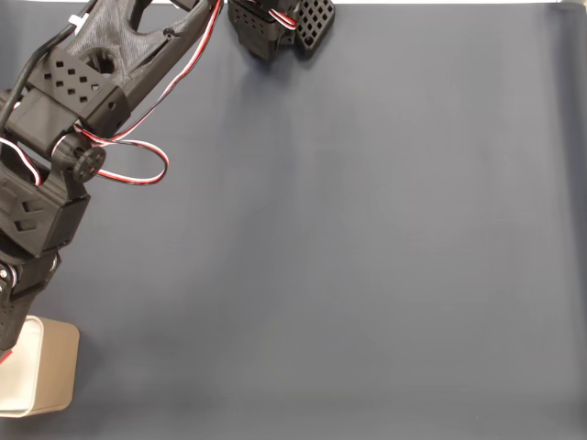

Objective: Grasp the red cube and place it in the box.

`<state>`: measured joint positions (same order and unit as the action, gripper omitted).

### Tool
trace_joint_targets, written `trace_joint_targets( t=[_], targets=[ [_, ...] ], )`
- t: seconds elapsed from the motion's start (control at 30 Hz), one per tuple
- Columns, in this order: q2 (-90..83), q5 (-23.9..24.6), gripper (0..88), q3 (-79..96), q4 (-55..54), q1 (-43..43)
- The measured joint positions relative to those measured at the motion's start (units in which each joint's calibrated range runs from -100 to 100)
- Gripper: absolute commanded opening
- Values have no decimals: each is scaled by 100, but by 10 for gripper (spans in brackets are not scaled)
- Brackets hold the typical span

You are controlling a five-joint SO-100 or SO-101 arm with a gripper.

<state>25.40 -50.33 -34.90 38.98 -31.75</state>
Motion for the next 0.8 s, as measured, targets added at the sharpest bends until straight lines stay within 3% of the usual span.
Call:
trace_joint_targets(
  t=[0.8],
  targets=[
    [512, 0, 0, -497, 0, 0]
  ],
)
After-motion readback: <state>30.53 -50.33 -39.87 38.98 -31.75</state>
